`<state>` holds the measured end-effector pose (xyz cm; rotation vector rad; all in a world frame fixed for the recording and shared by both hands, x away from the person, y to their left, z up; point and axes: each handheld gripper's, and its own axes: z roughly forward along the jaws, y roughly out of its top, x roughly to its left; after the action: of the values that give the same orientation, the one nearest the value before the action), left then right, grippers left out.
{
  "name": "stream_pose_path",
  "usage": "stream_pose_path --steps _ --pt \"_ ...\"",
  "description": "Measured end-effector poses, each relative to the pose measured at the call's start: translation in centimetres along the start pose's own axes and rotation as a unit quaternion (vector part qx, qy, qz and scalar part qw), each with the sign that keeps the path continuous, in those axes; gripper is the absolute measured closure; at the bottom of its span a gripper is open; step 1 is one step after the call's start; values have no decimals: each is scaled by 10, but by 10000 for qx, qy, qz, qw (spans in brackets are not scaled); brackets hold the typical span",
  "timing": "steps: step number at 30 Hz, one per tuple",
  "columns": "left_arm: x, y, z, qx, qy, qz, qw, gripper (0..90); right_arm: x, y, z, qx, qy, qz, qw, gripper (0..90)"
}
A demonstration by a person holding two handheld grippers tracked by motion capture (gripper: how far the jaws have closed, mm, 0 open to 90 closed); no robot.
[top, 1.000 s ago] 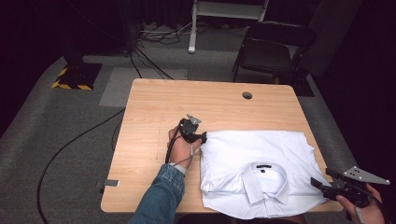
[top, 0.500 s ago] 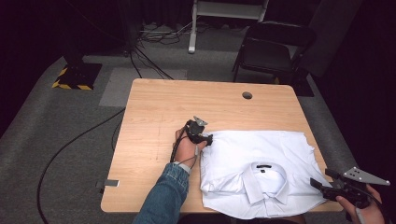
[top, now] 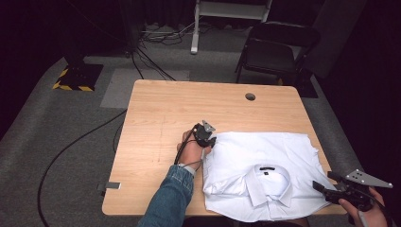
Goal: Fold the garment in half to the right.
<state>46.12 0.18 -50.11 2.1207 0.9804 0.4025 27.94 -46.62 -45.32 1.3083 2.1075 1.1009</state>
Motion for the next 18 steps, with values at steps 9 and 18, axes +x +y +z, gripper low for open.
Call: stream_pose_path --steps 9,18 --pt "-2 0 0 -1 -89 -35 10000 837 8 10 2 -56 50 -53 10000 177" --pt "-1 1 1 -9 -107 148 9998 835 25 25 -3 -154 -88 8 9998 177"
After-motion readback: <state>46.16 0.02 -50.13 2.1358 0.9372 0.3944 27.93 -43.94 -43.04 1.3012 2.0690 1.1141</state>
